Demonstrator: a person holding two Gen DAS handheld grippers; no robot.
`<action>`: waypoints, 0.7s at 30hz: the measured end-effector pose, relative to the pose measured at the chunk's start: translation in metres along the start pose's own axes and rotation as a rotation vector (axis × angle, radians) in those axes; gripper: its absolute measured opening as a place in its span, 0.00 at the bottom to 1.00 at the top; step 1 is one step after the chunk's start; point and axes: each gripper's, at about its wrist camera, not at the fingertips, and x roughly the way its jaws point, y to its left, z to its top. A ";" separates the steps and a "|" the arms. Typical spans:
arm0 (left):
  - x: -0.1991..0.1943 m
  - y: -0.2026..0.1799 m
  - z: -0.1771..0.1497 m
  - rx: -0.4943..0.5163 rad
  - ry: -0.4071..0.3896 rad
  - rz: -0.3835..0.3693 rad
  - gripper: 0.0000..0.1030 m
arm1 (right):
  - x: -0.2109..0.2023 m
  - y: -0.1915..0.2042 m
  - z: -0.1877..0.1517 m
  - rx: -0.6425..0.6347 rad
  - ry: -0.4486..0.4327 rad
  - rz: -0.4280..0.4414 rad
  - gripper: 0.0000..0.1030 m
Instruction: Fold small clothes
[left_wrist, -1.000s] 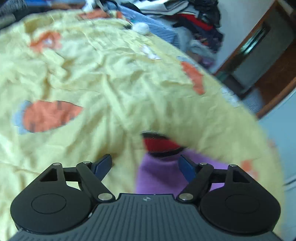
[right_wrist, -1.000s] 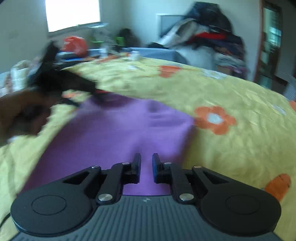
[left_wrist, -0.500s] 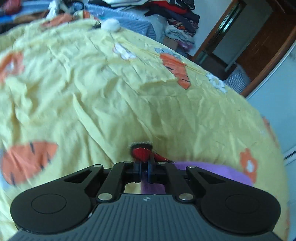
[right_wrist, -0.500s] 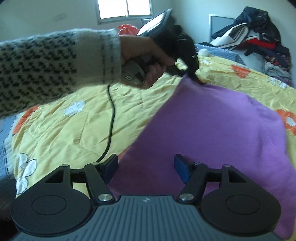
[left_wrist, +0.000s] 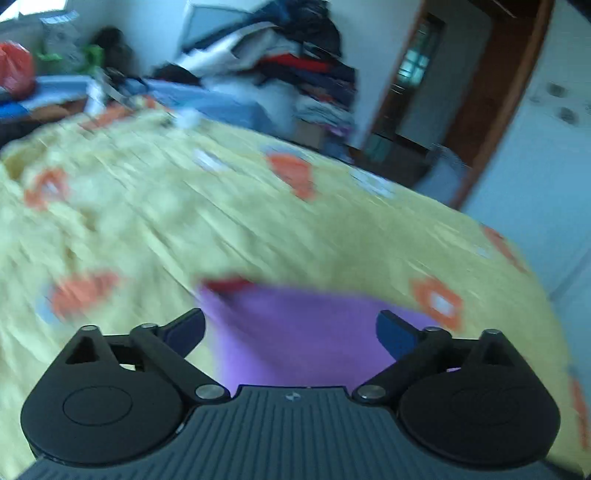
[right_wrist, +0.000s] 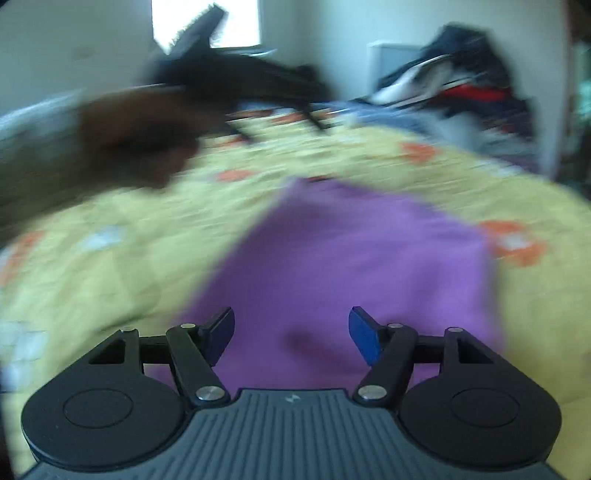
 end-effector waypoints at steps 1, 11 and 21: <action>0.004 -0.012 -0.011 0.000 0.024 0.006 0.92 | 0.005 -0.012 0.001 0.008 0.009 -0.053 0.66; 0.034 -0.033 -0.066 0.011 0.059 0.224 0.89 | 0.042 -0.052 0.009 0.008 0.072 -0.084 0.68; 0.023 -0.030 -0.075 -0.013 0.056 0.245 0.93 | 0.021 -0.030 -0.006 -0.023 0.096 -0.129 0.77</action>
